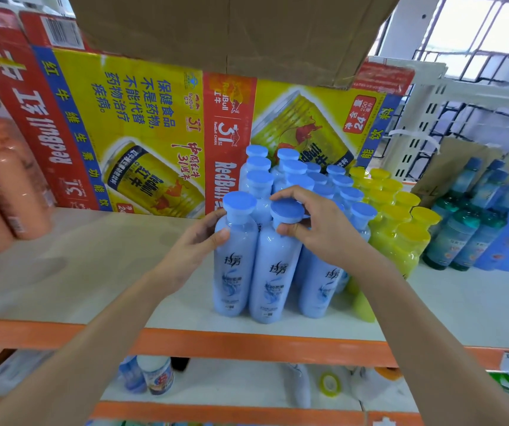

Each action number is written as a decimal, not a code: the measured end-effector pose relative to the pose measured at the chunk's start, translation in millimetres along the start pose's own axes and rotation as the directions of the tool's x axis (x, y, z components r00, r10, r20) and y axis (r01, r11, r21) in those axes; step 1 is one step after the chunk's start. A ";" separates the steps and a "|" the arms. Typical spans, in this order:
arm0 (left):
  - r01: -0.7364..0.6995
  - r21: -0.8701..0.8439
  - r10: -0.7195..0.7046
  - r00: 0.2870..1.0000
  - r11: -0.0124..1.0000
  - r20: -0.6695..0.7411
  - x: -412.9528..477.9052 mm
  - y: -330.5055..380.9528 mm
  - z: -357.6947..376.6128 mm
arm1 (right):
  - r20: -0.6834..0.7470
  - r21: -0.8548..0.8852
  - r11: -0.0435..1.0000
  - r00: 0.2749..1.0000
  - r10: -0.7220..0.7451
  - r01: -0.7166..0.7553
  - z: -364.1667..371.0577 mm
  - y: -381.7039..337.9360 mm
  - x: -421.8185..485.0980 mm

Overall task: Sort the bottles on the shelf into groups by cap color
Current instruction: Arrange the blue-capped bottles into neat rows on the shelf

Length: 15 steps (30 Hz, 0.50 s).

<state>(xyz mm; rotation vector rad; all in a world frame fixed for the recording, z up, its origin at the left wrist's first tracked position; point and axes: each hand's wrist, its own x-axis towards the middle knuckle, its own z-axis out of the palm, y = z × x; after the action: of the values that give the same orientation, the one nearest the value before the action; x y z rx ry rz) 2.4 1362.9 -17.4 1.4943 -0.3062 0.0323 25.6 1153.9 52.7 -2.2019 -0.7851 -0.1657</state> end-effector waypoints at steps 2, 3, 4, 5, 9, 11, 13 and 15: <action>0.019 0.074 -0.017 1.000 0.997 -0.023 -5.0 -10.7 -0.2 | 0.002 0.000 1.000 1.000 -0.013 0.013 -0.8 0.0 0.0; 0.045 0.126 -0.040 0.998 0.991 -0.042 -8.0 -19.5 0.0 | 0.007 -0.002 1.000 1.000 -0.019 0.019 -1.7 -0.3 0.0; 0.079 0.171 -0.068 0.995 0.982 -0.071 -11.2 -29.1 0.5 | 0.018 -0.012 1.000 1.000 -0.026 0.026 -2.8 -0.7 0.2; 0.109 0.208 -0.090 0.991 0.972 -0.103 -14.6 -39.5 1.4 | 0.034 -0.031 0.999 0.999 -0.034 0.035 -4.3 -0.9 0.5; 0.150 0.251 -0.108 0.979 0.956 -0.175 -29.0 -76.9 5.3 | 0.086 -0.165 0.985 0.996 -0.031 0.045 -11.4 -3.8 3.8; 0.158 0.243 -0.107 0.971 0.957 -0.213 -33.7 -85.3 6.1 | 0.103 -0.225 0.972 0.994 -0.041 0.063 -13.1 -6.9 5.0; 0.150 0.256 -0.091 0.969 0.955 -0.228 -34.6 -87.8 8.0 | 0.113 -0.267 0.961 0.993 -0.044 0.073 -13.6 -9.3 5.4; 0.136 0.270 -0.071 0.969 0.953 -0.236 -33.9 -87.9 9.9 | 0.121 -0.305 0.950 0.992 -0.029 0.065 -15.0 -10.5 5.7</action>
<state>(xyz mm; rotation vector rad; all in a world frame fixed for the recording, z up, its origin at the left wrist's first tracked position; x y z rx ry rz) -13.6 1351.4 -110.1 1.7728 -0.0385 0.1657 25.9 1151.3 71.7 -2.5070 -0.9283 -0.1969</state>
